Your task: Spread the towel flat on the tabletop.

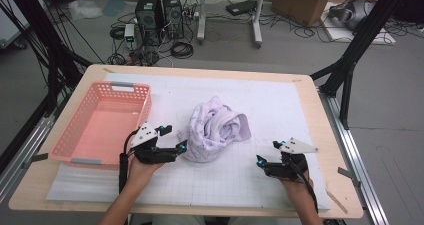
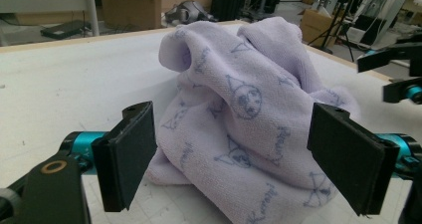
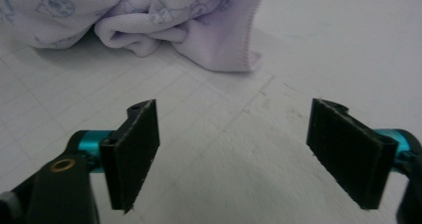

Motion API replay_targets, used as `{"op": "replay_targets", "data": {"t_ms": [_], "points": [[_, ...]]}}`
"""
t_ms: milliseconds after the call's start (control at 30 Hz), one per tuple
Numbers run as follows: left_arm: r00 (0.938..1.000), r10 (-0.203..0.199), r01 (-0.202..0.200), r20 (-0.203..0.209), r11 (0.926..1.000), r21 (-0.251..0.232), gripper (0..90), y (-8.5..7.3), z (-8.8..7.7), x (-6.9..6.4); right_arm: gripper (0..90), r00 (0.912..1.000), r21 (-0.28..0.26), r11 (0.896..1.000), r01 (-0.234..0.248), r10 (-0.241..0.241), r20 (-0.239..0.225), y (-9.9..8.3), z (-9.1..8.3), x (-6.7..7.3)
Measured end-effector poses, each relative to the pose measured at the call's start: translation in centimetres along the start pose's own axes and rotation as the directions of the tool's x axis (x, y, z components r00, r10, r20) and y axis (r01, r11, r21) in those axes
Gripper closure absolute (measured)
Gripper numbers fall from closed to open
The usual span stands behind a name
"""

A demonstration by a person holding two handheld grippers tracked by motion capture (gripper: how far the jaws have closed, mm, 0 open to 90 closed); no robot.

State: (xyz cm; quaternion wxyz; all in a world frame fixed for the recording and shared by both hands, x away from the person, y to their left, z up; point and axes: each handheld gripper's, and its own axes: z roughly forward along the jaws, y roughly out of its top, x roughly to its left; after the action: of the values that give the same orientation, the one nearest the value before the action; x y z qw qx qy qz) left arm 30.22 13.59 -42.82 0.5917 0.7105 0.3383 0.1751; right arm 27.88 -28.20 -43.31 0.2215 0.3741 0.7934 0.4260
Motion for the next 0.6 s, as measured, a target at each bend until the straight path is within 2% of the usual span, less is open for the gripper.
{"op": "replay_targets", "data": {"t_ms": [167, 300, 367, 400, 433, 467, 500, 533, 600], "points": [[1.0, -0.002, 0.002, -0.002, 1.0, 0.003, 20.7, 0.0, 0.2, 0.0, 23.9, 0.9997, 0.027, 0.999, 0.021, -0.021, -0.013, 1.8, 2.9, 0.3], [1.0, -0.003, 0.003, -0.003, 0.9999, 0.01, 21.1, -0.1, 0.2, 0.2, 32.3, 0.9983, 0.032, 0.999, 0.034, -0.032, -0.049, 3.2, 5.0, 0.7], [1.0, -0.001, 0.001, -0.001, 0.9999, 0.012, 21.3, -0.1, 0.2, 0.2, 33.6, 0.9982, 0.052, 0.998, 0.046, -0.044, -0.042, 3.8, 6.1, 0.8], [1.0, -0.002, 0.002, 0.001, 0.9999, 0.013, 21.4, -0.1, 0.3, 0.2, 35.7, 0.9989, 0.065, 0.997, 0.042, -0.04, -0.023, 4.0, 6.6, 0.9], [1.0, 0.0, 0.0, 0.002, 0.9999, 0.017, 21.5, -0.1, 0.3, 0.1, 38.8, 0.9994, 0.079, 0.996, 0.036, -0.036, 0.0, 4.1, 7.1, 0.9], [1.0, 0.001, -0.001, 0.005, 0.9998, 0.019, 21.8, -0.2, 0.3, 0.1, 48.9, 0.9991, 0.117, 0.993, 0.036, -0.038, 0.019, 4.2, 8.0, 0.8], [1.0, 0.001, -0.001, 0.006, 0.9997, 0.022, 21.8, -0.2, 0.3, 0.1, 48.9, 0.9991, 0.117, 0.993, 0.036, -0.038, 0.019, 4.2, 8.0, 0.8], [1.0, 0.001, -0.001, 0.007, 0.9997, 0.024, 22.1, -0.2, 0.3, 0.1, 59.0, 0.9983, 0.166, 0.985, 0.055, -0.057, 0.01, 4.0, 8.9, 0.7], [1.0, -0.001, 0.0, 0.006, 0.9997, 0.023, 22.1, -0.2, 0.3, 0.1, 62.2, 0.9991, 0.162, 0.986, 0.042, -0.043, 0.002, 4.0, 8.8, 0.6]]}}
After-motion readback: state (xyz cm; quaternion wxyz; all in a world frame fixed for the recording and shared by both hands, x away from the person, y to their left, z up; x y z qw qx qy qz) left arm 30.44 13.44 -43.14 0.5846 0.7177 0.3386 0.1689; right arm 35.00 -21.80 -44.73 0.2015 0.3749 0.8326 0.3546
